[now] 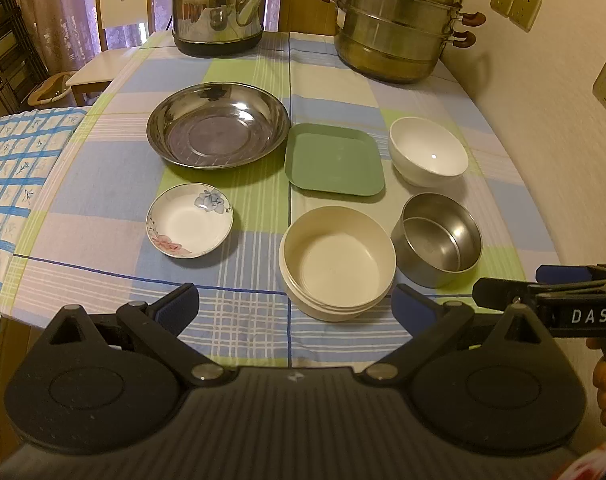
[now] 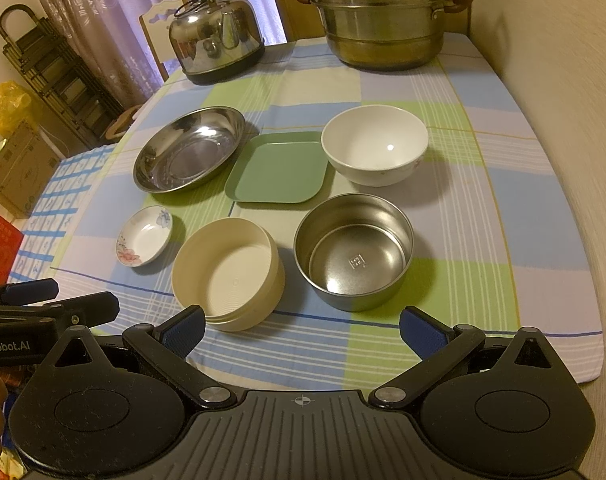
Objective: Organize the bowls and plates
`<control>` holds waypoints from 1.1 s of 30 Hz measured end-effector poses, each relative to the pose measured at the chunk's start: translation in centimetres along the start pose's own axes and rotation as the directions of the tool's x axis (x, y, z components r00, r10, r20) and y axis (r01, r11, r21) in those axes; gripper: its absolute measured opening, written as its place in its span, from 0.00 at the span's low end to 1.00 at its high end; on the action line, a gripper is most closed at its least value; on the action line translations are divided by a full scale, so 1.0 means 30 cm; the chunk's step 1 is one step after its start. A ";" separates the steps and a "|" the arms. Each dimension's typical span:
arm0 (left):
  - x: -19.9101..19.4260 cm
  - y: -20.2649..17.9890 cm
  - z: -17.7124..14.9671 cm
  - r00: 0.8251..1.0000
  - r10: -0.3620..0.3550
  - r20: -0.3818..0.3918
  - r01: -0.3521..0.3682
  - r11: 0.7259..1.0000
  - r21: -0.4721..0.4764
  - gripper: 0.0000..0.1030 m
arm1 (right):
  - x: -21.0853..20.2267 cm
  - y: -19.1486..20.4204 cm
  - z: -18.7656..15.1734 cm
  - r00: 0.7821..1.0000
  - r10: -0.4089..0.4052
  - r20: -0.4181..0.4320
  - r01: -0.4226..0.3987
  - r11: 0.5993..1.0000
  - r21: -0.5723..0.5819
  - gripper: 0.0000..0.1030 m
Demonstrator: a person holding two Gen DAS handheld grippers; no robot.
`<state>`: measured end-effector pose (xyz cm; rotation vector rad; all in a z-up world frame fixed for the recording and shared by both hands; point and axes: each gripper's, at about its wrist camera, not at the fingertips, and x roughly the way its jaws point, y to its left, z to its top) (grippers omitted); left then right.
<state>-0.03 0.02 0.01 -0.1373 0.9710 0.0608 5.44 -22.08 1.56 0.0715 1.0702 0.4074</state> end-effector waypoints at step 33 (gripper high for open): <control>-0.009 -0.030 0.032 1.000 -0.006 0.010 0.006 1.000 0.003 0.99 | -0.009 -0.013 0.002 1.000 0.001 0.002 -0.001 1.000 0.000 1.00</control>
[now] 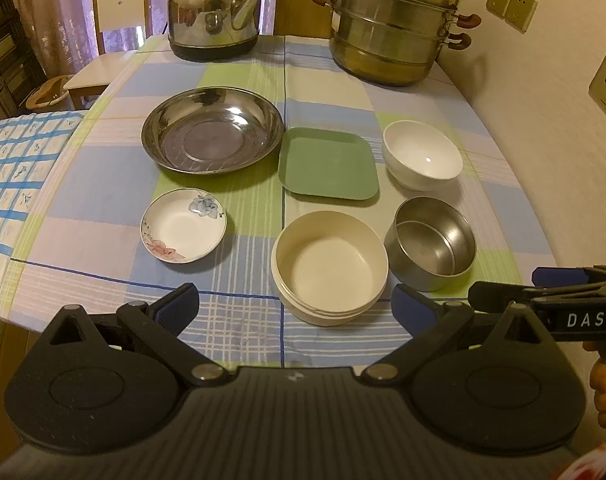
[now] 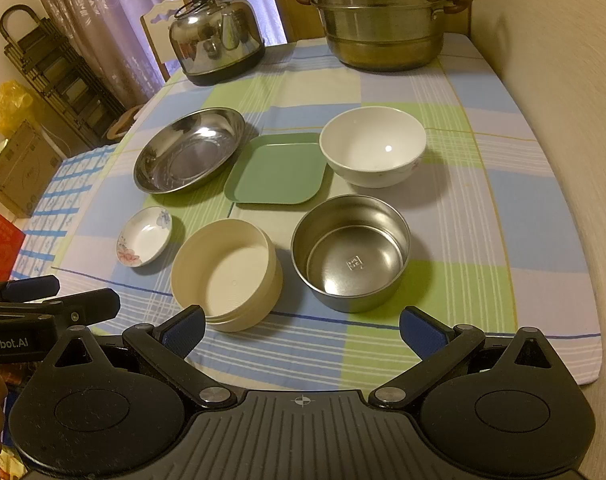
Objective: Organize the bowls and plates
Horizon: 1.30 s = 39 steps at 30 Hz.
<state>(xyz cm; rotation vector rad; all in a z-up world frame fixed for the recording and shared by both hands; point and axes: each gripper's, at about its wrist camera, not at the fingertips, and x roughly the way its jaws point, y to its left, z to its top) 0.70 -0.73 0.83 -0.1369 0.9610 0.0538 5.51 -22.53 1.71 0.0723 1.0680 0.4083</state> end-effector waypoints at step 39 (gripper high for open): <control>0.024 -0.009 0.058 0.996 0.066 0.053 -0.065 0.998 -0.005 0.99 | 0.020 -0.084 0.030 0.994 0.083 0.066 -0.086 0.996 0.036 1.00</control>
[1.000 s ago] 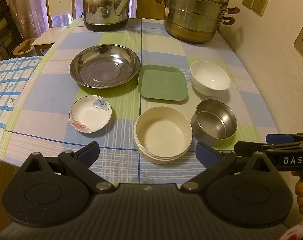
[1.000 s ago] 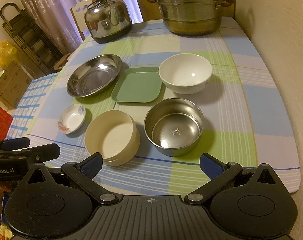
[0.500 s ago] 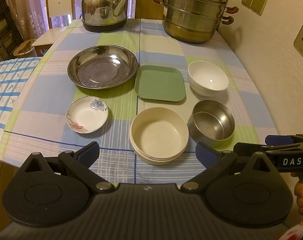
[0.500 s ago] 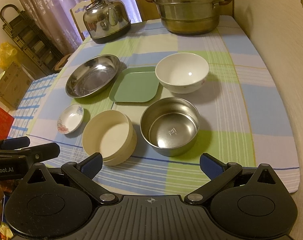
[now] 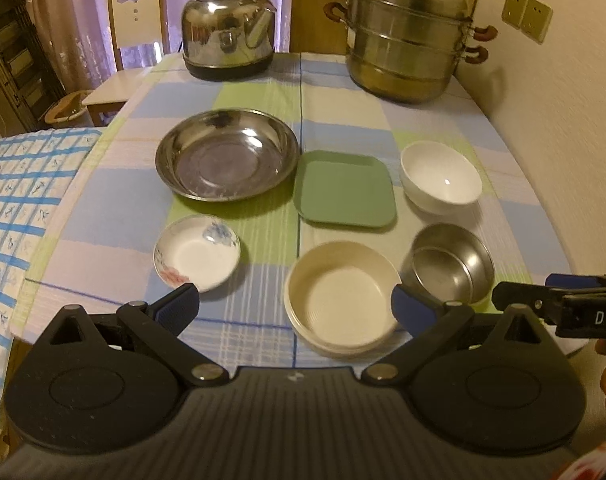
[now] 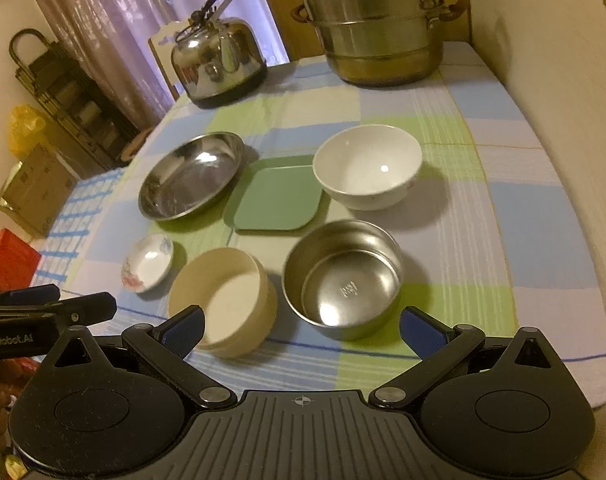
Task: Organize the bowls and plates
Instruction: 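Move both grippers toward the edge of the green square plate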
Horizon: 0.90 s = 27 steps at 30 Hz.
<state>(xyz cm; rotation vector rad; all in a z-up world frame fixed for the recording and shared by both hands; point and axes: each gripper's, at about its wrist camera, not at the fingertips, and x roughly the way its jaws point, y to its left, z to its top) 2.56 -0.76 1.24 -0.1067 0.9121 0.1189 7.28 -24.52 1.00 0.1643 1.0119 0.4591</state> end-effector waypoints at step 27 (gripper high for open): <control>0.461 0.108 0.252 0.986 -0.161 -0.042 0.165 0.981 0.107 0.73 | 0.340 0.067 0.199 0.999 0.003 0.052 -0.009 0.994 0.106 0.72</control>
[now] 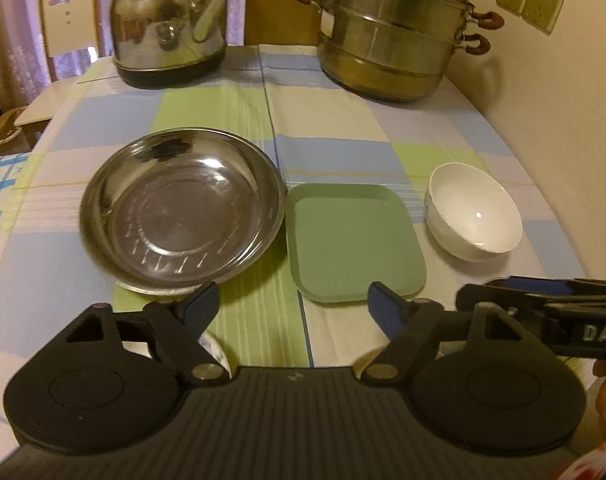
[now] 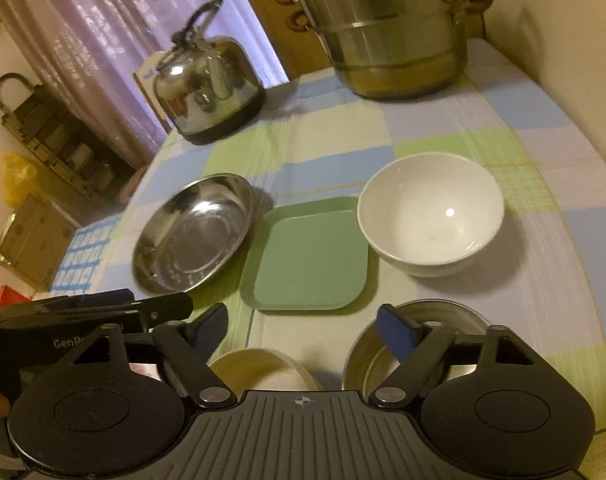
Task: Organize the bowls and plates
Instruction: 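Move both grippers toward the edge of the green square plate, then close both grippers side by side on the green plate's edge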
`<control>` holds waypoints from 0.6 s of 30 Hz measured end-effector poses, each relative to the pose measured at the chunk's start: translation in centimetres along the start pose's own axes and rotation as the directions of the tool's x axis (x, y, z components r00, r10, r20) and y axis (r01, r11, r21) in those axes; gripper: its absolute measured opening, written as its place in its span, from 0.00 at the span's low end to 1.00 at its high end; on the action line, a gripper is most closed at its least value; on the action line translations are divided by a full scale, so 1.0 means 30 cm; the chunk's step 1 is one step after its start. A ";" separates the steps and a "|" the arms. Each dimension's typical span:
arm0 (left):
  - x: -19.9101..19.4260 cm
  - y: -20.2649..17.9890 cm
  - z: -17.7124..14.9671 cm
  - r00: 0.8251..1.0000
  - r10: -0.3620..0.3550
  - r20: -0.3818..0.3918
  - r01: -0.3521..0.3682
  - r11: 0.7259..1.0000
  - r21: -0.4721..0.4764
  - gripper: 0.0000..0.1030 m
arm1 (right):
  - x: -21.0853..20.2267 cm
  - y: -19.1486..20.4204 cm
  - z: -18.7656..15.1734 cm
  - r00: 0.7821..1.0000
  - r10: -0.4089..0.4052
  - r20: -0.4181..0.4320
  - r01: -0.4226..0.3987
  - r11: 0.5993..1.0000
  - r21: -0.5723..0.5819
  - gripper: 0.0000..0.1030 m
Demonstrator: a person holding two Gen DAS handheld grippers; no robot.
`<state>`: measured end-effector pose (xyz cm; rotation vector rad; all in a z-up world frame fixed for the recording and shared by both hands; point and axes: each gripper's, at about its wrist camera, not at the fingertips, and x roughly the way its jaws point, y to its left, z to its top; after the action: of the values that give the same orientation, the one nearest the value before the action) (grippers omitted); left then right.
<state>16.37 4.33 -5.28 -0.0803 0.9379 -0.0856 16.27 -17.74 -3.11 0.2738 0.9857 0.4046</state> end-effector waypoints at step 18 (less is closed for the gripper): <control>0.242 0.018 0.067 0.989 -0.064 -0.134 0.067 0.998 0.017 0.35 | 0.249 -0.023 0.088 0.986 -0.148 -0.078 0.149 0.989 0.010 0.42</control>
<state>22.29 4.14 -9.95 -0.0866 1.0674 -0.1634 22.29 -15.10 -7.58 0.1988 1.0776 0.2727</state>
